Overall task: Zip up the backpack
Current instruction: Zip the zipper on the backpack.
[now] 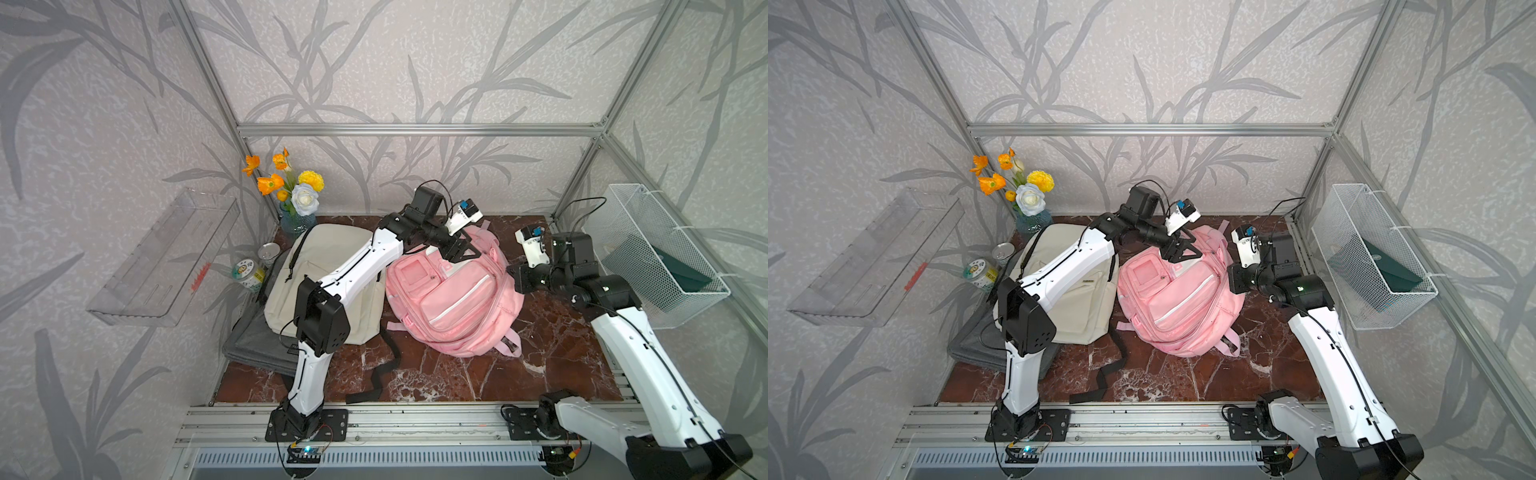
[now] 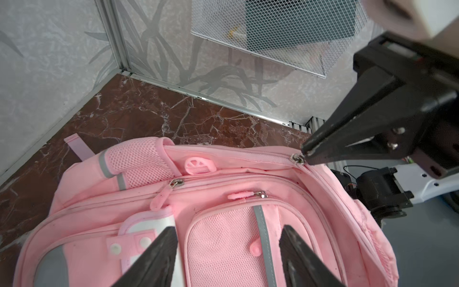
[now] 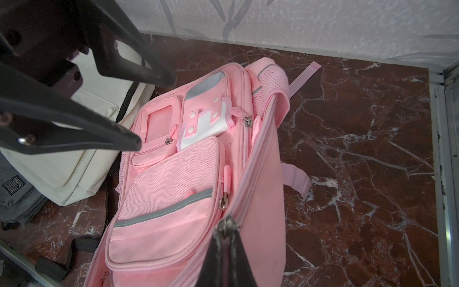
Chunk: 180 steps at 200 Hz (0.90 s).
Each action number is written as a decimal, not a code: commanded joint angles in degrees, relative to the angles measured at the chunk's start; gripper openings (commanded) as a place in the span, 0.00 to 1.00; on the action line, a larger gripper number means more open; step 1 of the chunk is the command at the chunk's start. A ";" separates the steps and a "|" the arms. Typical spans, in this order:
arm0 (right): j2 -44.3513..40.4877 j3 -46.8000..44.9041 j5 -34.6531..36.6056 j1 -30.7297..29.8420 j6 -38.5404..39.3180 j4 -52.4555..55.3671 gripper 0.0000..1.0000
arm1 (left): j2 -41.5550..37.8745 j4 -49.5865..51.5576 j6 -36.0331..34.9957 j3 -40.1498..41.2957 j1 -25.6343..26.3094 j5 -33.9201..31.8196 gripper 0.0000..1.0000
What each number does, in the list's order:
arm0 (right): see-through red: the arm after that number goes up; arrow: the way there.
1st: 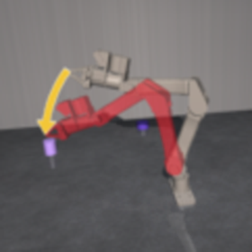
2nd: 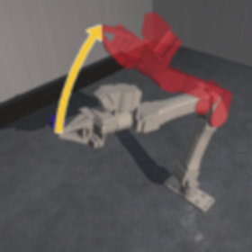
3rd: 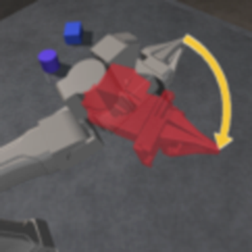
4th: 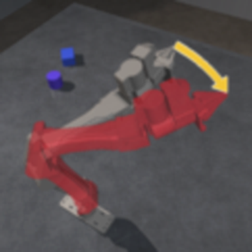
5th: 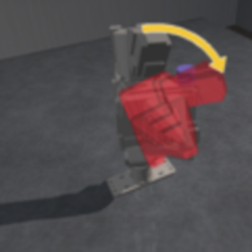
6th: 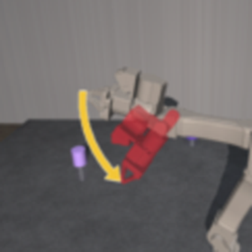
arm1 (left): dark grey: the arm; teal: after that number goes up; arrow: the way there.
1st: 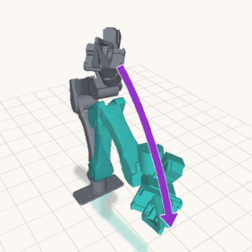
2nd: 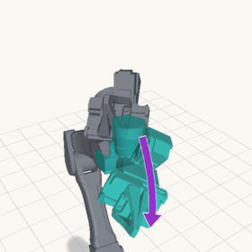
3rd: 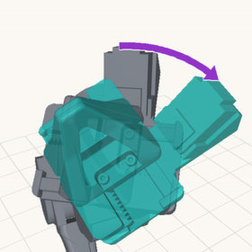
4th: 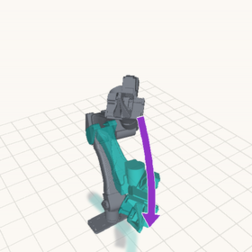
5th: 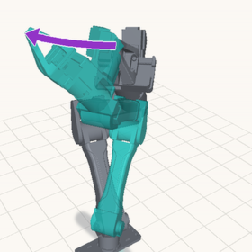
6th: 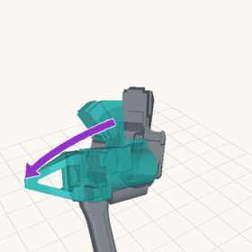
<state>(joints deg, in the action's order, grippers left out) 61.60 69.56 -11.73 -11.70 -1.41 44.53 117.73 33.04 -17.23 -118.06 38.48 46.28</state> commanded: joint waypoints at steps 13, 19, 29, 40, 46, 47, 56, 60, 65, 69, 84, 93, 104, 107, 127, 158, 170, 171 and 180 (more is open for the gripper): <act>-2.11 1.68 -2.25 -0.23 -0.10 -4.72 0.00 | 2.02 0.19 -15.00 0.54 2.85 3.77 0.65; -2.02 1.63 -2.37 -0.25 -0.20 -4.56 0.00 | 2.21 -1.46 -15.39 0.90 2.99 3.64 0.65; -2.01 1.36 -2.57 -0.25 -0.44 -4.63 0.00 | 2.69 -3.29 -17.16 1.20 3.35 3.72 0.65; -2.09 0.98 -3.01 -0.25 -0.84 -4.86 0.00 | 3.34 -4.16 -20.15 1.00 3.92 3.97 0.66; -2.29 0.71 -3.20 -0.25 -1.08 -5.13 0.00 | 3.67 -4.60 -21.81 0.76 4.19 3.94 0.66; -2.33 0.64 -3.25 -0.25 -1.11 -5.19 0.00 | 3.79 -4.75 -21.93 0.70 4.21 3.92 0.66; -2.61 0.11 -3.54 -0.25 -1.22 -5.57 0.00 | 4.52 -6.14 -23.11 0.23 4.28 4.17 0.66; -2.77 -0.13 -3.66 -0.27 -1.27 -5.77 0.00 | 4.94 -6.68 -23.48 -0.07 4.30 4.62 0.66; -2.93 -0.35 -3.80 -0.25 -1.31 -5.95 0.00 | 5.47 -7.23 -24.17 -0.38 4.23 5.09 0.66; -3.06 -0.50 -3.92 -0.25 -1.35 -6.16 0.00 | 5.96 -7.42 -24.76 -0.80 4.15 5.53 0.66; -3.16 -0.88 -4.23 -0.25 -1.53 -6.13 0.00 | 7.86 -7.07 -27.68 -2.80 4.04 7.30 0.67; -3.13 -0.91 -4.68 -0.20 -1.57 -6.26 0.00 | 9.20 -7.40 -28.16 -4.39 4.10 7.16 0.68; -3.18 -1.05 -5.38 -0.25 -1.67 -6.43 0.00 | 11.13 -7.22 -27.88 -7.19 4.06 6.96 0.67; -3.24 -1.05 -5.49 -0.25 -1.67 -6.59 0.00 | 11.86 -7.21 -27.67 -8.13 4.04 6.88 0.67; -3.43 -1.17 -5.50 -0.25 -1.66 -6.59 0.00 | 15.28 -5.65 -27.59 -13.45 3.88 7.03 0.66; -3.15 -1.33 -5.02 -0.25 -1.23 -5.91 0.00 | 17.23 -6.72 -27.53 -16.40 3.81 7.75 0.70; -3.20 -1.61 -4.54 -0.26 -1.09 -5.87 0.00 | 17.45 -7.54 -26.90 -16.68 3.78 8.55 0.72; -3.22 -1.62 -4.49 -0.25 -1.07 -5.87 0.00 | 17.45 -7.68 -26.85 -16.68 3.83 8.64 0.72; -3.33 -1.84 -4.07 -0.25 -0.95 -5.95 0.00 | 17.55 -7.92 -26.45 -16.70 3.77 9.81 0.73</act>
<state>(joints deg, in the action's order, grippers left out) 60.03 67.64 -14.55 -11.70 -2.50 43.27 134.72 26.85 -43.77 -132.66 42.13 52.56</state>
